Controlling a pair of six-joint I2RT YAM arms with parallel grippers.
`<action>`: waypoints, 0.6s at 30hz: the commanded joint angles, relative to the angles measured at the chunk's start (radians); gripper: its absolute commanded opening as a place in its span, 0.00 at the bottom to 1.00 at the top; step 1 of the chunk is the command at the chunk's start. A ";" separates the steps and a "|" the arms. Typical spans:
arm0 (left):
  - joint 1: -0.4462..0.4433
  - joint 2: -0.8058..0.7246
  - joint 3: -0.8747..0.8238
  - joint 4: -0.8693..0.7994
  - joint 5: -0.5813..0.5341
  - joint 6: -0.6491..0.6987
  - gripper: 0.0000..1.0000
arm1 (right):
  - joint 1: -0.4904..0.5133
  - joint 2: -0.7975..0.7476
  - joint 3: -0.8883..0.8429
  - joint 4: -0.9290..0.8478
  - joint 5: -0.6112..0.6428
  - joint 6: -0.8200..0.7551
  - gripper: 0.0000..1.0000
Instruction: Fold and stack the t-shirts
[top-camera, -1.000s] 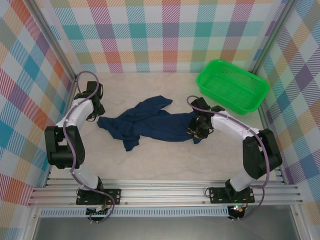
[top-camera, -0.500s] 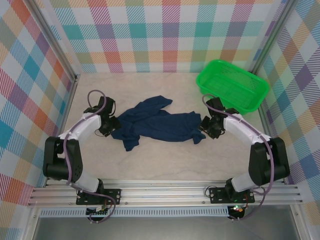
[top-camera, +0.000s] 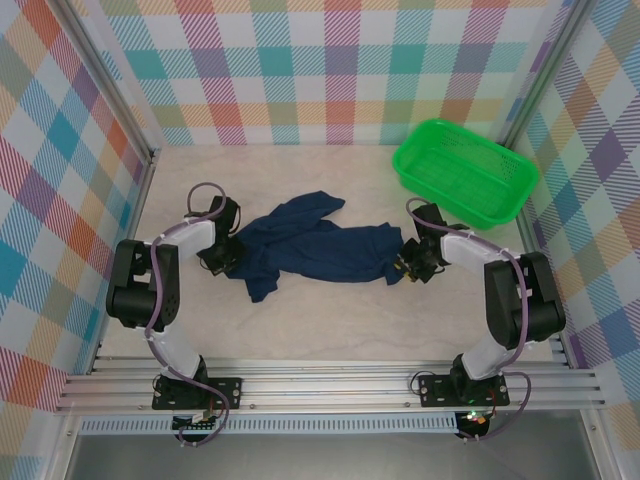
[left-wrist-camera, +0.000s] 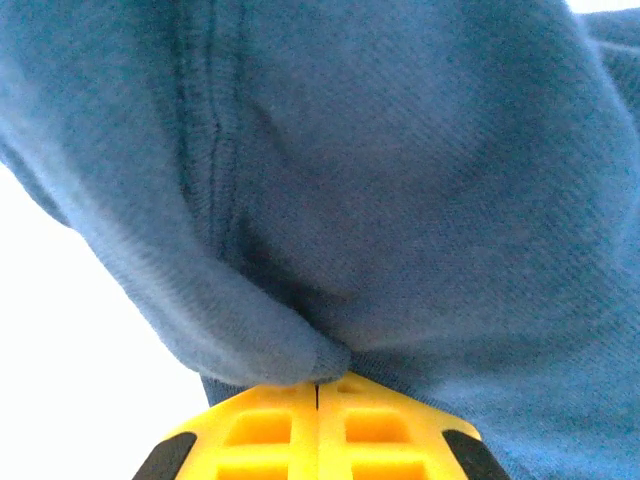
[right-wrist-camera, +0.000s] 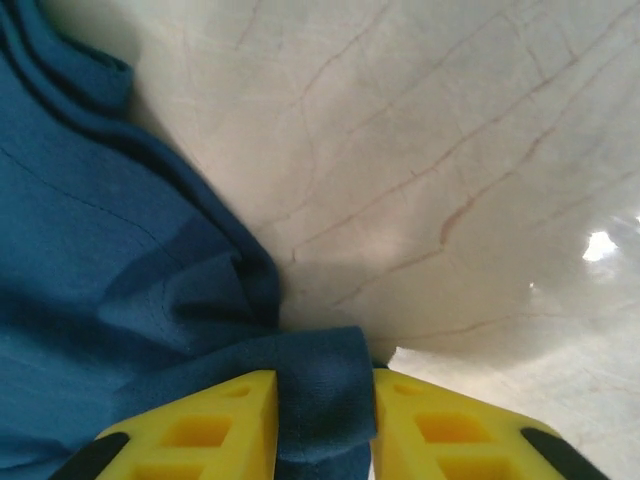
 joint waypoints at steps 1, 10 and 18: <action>-0.008 -0.021 0.006 0.001 -0.051 0.019 0.00 | -0.004 -0.007 -0.014 0.060 0.002 0.058 0.10; -0.004 -0.145 0.041 -0.064 -0.106 0.067 0.00 | -0.004 -0.151 0.195 -0.110 0.138 -0.153 0.00; -0.002 -0.274 -0.004 -0.128 -0.138 0.078 0.00 | -0.003 -0.238 0.360 -0.366 0.072 -0.282 0.00</action>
